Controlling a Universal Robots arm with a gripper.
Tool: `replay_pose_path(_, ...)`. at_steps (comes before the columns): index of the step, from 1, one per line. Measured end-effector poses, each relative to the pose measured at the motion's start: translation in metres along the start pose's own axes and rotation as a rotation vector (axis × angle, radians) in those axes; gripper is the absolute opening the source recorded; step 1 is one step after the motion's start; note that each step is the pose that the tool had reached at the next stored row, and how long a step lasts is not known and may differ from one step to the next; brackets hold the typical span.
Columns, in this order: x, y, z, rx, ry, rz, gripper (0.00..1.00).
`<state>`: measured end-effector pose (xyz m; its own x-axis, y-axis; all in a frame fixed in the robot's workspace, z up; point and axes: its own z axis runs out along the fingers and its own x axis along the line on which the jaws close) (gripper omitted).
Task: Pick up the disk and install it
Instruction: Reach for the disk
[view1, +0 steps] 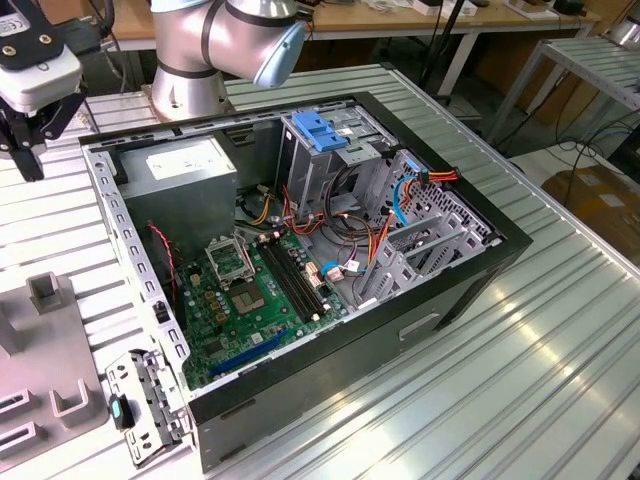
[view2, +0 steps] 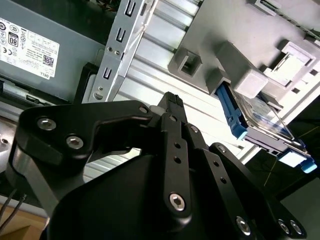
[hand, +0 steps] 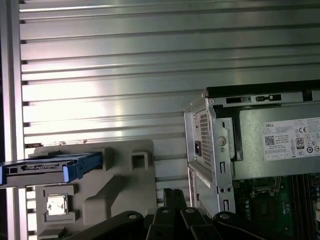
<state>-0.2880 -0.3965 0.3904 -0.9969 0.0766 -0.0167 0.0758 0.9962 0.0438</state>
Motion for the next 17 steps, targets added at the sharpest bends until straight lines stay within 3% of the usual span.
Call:
replay_pose_path(1, 0.0005, 0.0001, 0.0000, 0.0006, 0.0051, 0.000, 0.11)
replay_pose_path(2, 0.0014, 0.0003, 0.0002, 0.0012, 0.0158, 0.001, 0.11)
replay_pose_path(3, 0.0021, 0.0007, 0.0003, 0.0017, 0.0222, 0.001, 0.11)
replay_pose_path(4, 0.0031, 0.0013, 0.0005, 0.0019, 0.0244, 0.001, 0.11)
replay_pose_path(11, 0.0144, 0.0126, 0.0011, 0.0019, 0.0249, -0.008, 0.11)
replay_pose_path(17, 0.0262, 0.0121, 0.0012, 0.0017, 0.0256, -0.026, 0.11)
